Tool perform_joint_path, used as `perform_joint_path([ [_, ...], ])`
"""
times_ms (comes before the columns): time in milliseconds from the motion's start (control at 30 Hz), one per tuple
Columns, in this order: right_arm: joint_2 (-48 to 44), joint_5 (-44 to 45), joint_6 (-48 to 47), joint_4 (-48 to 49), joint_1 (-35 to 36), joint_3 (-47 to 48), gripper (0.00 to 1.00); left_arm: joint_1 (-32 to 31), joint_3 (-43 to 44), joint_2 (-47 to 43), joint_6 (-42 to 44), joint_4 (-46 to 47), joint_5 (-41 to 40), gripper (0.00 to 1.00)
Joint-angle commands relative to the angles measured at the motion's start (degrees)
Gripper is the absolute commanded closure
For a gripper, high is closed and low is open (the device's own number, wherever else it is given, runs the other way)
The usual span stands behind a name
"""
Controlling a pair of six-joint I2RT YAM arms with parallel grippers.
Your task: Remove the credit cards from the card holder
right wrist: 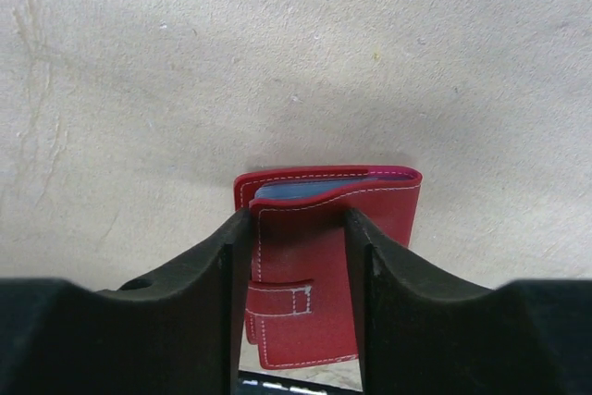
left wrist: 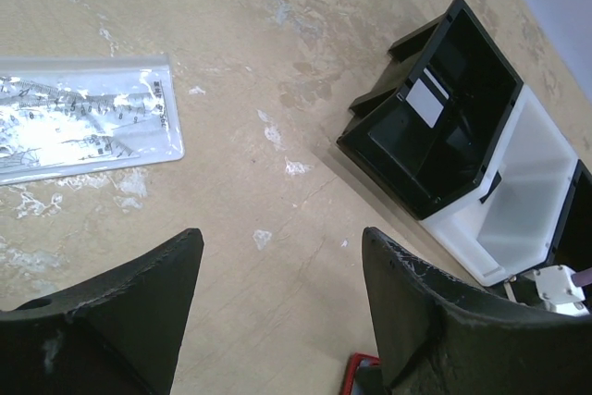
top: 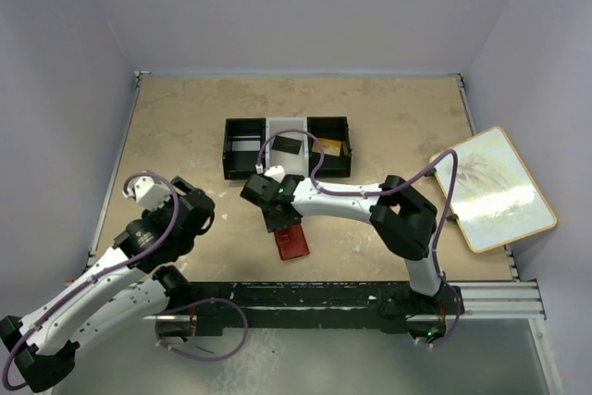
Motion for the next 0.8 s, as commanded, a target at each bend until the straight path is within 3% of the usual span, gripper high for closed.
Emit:
perform_joint_path([
  [0, -1.99, 0.16, 2.57, -3.7, 0.41, -0.04, 0.6, 0.25, 1.95, 1.61, 1.78, 0.79, -1.71, 0.33],
  [200, -7.35, -1.73, 2.21, 0.41, -0.29, -2.31, 0.76, 0.25, 1.86, 3.13, 4.23, 3.88, 0.04, 0.33],
  [300, -9.42, -4.36, 1.76, 4.03, -1.94, -4.9, 1.0, 0.26, 1.11, 4.58, 6.77, 7.67, 2.63, 0.33],
  [567, -9.21, -4.89, 1.35, 3.56, -3.19, -6.19, 1.0, 0.28, 1.09, 9.91, 8.49, 11.28, 6.4, 0.33],
  [767, -18.3, -17.42, -0.67, 17.21, -4.13, -9.92, 1.0, 0.29, 1.47, 9.73, 9.01, 11.61, 6.28, 0.33],
])
